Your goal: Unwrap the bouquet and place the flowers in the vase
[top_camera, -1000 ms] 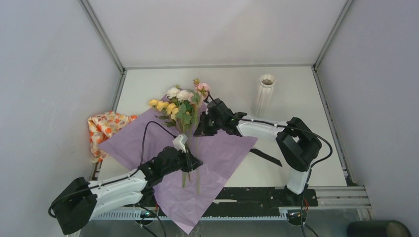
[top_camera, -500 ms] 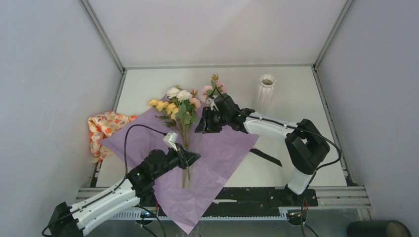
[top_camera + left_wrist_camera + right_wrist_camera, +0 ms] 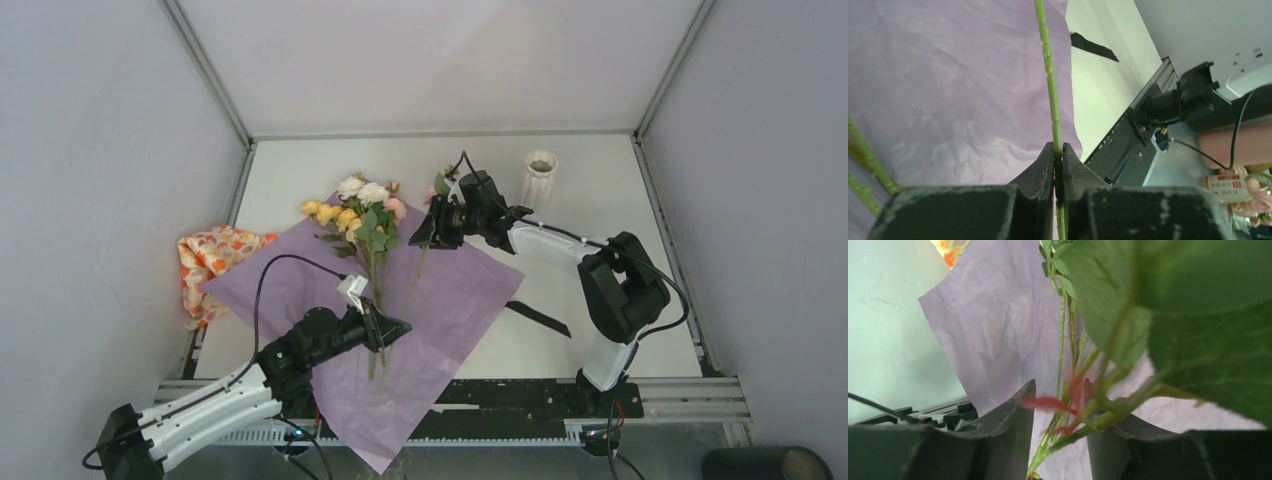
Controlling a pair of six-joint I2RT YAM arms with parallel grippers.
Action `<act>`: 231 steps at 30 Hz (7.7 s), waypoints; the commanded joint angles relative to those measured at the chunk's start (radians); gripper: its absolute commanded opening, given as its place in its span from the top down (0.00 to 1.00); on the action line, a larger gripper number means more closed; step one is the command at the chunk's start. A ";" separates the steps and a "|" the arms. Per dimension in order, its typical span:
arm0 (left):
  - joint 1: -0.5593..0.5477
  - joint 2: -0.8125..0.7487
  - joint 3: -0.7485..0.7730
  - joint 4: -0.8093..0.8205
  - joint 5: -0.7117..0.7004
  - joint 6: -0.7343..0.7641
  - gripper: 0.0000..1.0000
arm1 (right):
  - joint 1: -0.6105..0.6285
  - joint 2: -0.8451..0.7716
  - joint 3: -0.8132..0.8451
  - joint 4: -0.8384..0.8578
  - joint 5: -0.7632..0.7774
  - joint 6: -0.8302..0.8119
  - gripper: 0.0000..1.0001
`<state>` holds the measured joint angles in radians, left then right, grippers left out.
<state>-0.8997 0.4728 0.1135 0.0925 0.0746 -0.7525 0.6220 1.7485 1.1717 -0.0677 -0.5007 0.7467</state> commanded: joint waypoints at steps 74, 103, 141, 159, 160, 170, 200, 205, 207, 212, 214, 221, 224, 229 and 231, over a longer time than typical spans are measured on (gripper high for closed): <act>-0.156 0.001 0.351 -0.304 -0.368 -0.003 0.46 | -0.374 -0.739 0.223 0.204 0.881 -0.679 1.00; -0.156 0.050 0.348 -0.287 -0.388 -0.014 0.45 | -0.382 -0.593 -0.023 0.165 0.886 -0.609 0.95; -0.137 0.167 0.344 -0.343 -0.529 -0.070 0.31 | -0.378 -0.845 -0.047 -0.136 0.736 -0.499 0.21; 0.065 0.522 0.420 -0.402 -0.448 -0.081 0.48 | -0.331 -1.203 -0.238 -0.223 0.552 -0.335 0.50; 0.064 0.553 0.430 -0.409 -0.452 -0.076 0.50 | -0.325 -1.217 -0.244 -0.230 0.550 -0.331 0.51; 0.066 0.616 0.446 -0.454 -0.486 -0.087 0.54 | -0.247 -1.253 -0.320 -0.263 0.555 -0.320 0.54; 0.066 0.679 0.344 -0.391 -0.515 -0.116 0.90 | 0.114 -1.163 -0.422 -0.180 0.808 -0.306 0.55; 0.066 0.646 0.356 -0.417 -0.524 -0.114 1.00 | 0.127 -1.143 -0.423 -0.177 0.813 -0.302 0.55; 0.066 0.625 0.365 -0.431 -0.527 -0.107 1.00 | 0.135 -1.133 -0.424 -0.176 0.816 -0.298 0.56; 0.066 0.546 0.387 -0.455 -0.521 -0.078 1.00 | 0.180 -1.094 -0.435 -0.148 0.817 -0.289 0.58; 0.067 0.508 0.389 -0.466 -0.521 -0.070 1.00 | 0.205 -1.067 -0.435 -0.136 0.821 -0.285 0.58; 0.067 0.310 0.343 -0.445 -0.479 -0.029 1.00 | 0.310 -0.926 -0.435 -0.047 0.800 -0.270 0.58; 0.067 0.198 0.302 -0.396 -0.435 -0.003 1.00 | 0.333 -0.848 -0.435 0.019 0.725 -0.231 0.55; 0.064 0.056 0.221 -0.271 -0.311 0.037 1.00 | 0.374 -0.706 -0.435 0.181 0.592 -0.174 0.46; 0.064 0.015 0.195 -0.226 -0.236 0.050 1.00 | 0.381 -0.660 -0.435 0.234 0.562 -0.158 0.43</act>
<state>-0.8391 0.5484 0.3531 -0.2745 -0.2996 -0.7609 0.9813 1.0351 0.7349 -0.0189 0.1619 0.5308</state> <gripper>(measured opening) 0.045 0.545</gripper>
